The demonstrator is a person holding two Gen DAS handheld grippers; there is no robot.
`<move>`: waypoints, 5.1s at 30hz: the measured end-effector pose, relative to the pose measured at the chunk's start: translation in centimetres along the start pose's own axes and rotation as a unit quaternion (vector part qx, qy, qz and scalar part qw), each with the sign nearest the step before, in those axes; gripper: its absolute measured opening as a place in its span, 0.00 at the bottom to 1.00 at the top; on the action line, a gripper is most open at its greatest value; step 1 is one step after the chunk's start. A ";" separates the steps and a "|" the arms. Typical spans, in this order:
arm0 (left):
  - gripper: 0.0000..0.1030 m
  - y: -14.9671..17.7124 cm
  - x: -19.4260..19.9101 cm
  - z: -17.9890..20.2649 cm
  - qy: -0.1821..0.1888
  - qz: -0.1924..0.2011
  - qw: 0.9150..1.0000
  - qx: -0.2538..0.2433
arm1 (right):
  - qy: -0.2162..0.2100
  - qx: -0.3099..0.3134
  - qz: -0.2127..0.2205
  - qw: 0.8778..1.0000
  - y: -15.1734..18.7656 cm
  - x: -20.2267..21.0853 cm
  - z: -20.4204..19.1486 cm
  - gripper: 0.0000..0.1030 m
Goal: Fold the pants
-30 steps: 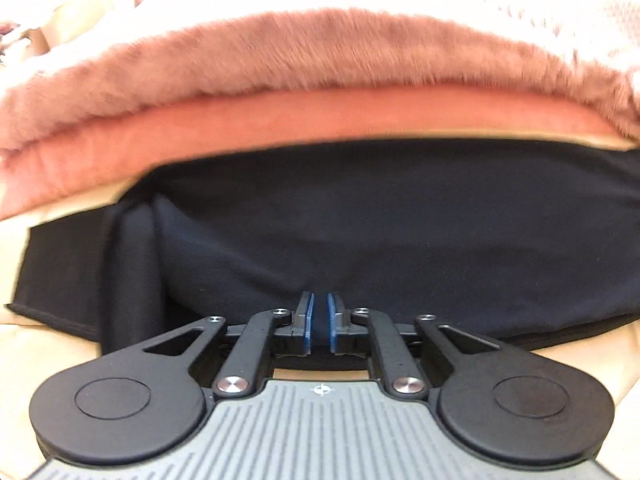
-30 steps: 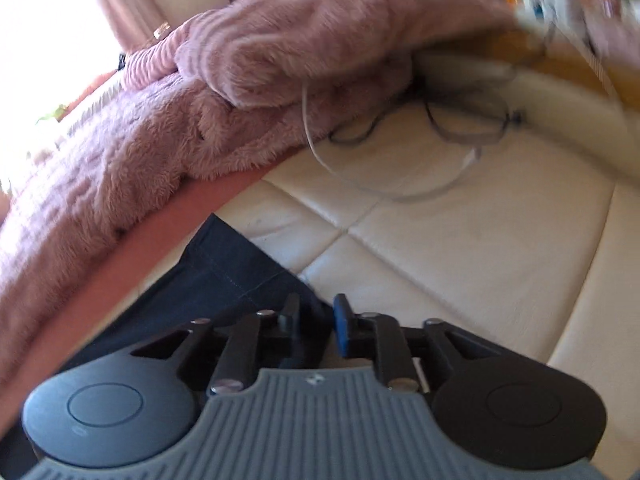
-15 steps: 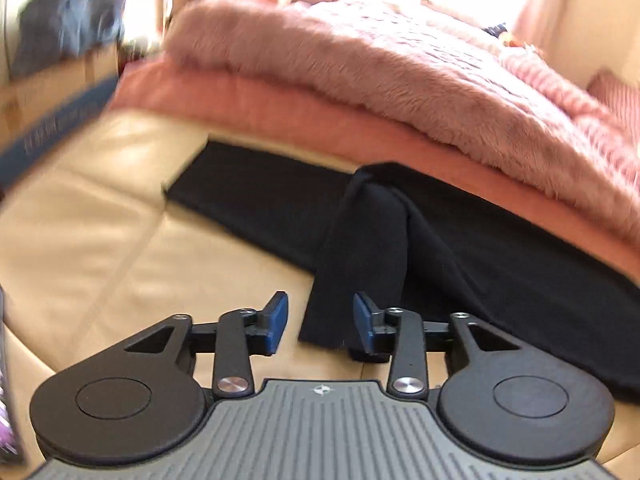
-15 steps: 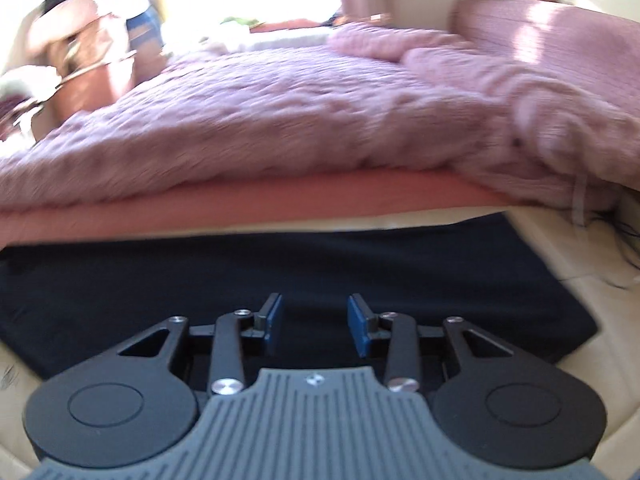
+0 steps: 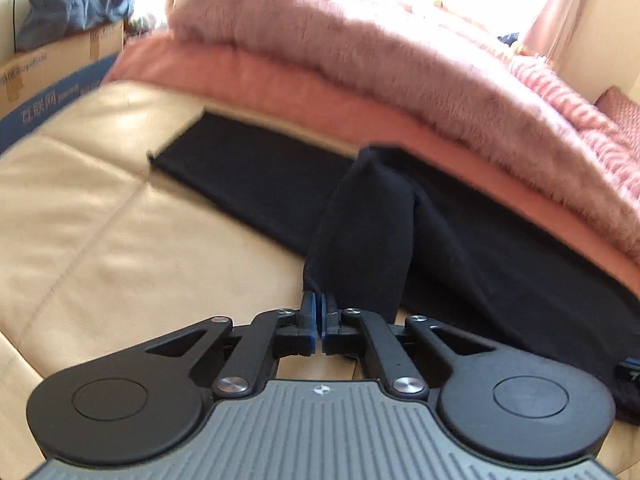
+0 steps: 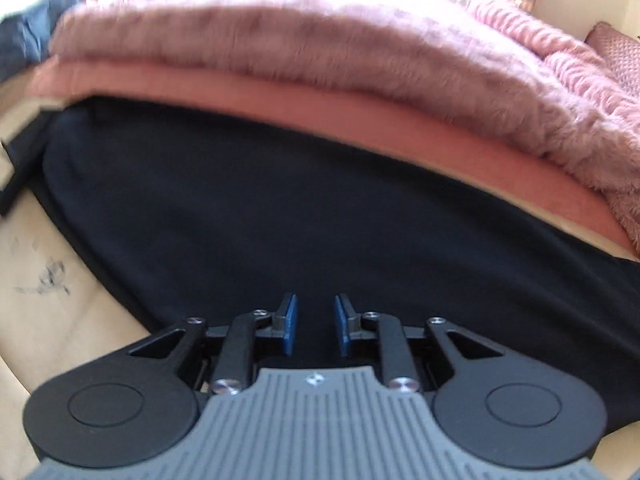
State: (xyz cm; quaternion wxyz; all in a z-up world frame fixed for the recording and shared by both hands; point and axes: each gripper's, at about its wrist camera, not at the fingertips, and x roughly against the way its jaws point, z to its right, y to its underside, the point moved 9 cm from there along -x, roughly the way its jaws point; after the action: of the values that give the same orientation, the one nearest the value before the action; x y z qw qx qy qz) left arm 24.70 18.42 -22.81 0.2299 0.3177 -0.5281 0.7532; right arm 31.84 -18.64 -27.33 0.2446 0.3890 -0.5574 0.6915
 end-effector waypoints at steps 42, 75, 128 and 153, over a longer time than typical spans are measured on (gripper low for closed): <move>0.15 -18.0 -12.3 -10.8 -0.091 -0.049 0.992 -0.072 | -0.021 -0.007 -0.046 0.999 -1.2 -2.2 0.7 0.16; 0.01 -9.2 -7.9 -13.6 -0.009 -0.039 0.974 0.222 | -0.060 0.154 -0.018 0.986 0.0 1.3 -8.0 0.23; 0.05 -7.5 -6.5 -14.7 -0.027 0.013 0.958 0.285 | 0.007 -0.083 -0.043 0.996 6.7 4.4 2.3 0.05; 0.03 -12.8 4.7 11.0 0.050 0.174 0.981 -0.075 | -0.032 -0.098 0.049 0.994 2.4 7.9 0.2 0.05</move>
State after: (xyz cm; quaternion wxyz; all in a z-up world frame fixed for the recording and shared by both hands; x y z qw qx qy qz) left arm 32.82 12.42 -8.48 0.1447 0.1649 -0.6179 0.7550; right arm 25.49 -20.24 -22.27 0.2291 0.3574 -0.6481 0.6322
